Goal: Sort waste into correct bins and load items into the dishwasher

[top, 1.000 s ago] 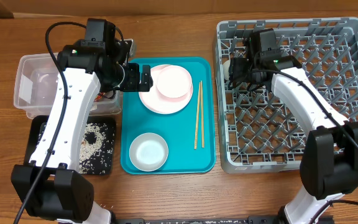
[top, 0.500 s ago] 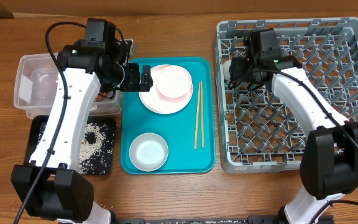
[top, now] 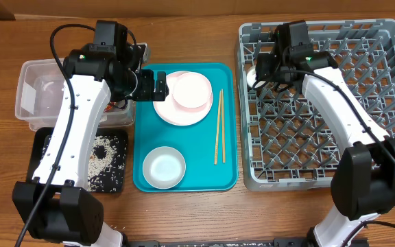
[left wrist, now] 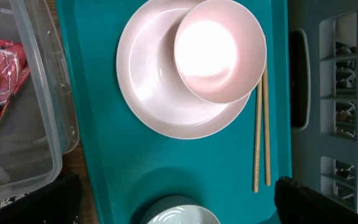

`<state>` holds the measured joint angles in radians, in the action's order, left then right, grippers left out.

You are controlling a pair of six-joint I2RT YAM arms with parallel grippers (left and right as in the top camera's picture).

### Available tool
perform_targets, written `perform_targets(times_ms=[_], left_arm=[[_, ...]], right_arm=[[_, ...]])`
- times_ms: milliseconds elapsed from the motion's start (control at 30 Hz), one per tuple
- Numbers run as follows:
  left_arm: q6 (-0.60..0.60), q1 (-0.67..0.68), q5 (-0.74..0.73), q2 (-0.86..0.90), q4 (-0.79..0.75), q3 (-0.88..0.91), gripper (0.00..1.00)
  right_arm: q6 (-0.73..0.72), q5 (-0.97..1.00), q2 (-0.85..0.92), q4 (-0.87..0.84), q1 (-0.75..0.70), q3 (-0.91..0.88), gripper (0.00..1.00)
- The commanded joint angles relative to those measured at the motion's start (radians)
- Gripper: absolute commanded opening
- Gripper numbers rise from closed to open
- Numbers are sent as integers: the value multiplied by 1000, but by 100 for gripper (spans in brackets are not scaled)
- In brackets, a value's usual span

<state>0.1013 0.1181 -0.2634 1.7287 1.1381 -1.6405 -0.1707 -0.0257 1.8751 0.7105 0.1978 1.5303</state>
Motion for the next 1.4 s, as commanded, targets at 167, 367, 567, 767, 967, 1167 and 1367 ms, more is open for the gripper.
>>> perform_targets(times_ms=[167, 367, 567, 767, 967, 1167, 1367], left_arm=[[-8, 10, 9, -18, 3, -6, 100], [-8, 10, 9, -18, 3, -6, 100], [-8, 10, 9, -18, 3, -6, 100], [-8, 10, 9, -18, 2, -6, 100], [-8, 9, 9, -18, 2, -6, 100], [-8, 9, 9, -18, 3, -6, 100], [-8, 8, 9, -18, 2, -6, 100]], right_arm=[[22, 8, 4, 30, -1, 28, 64], [22, -6, 5, 81, 0, 27, 71], [22, -5, 6, 76, -1, 25, 55], [23, -32, 38, 85, 10, 25, 63], [217, -13, 69, 39, 24, 25, 76], [341, 96, 66, 10, 24, 25, 79], [362, 217, 66, 2, 24, 26, 79]])
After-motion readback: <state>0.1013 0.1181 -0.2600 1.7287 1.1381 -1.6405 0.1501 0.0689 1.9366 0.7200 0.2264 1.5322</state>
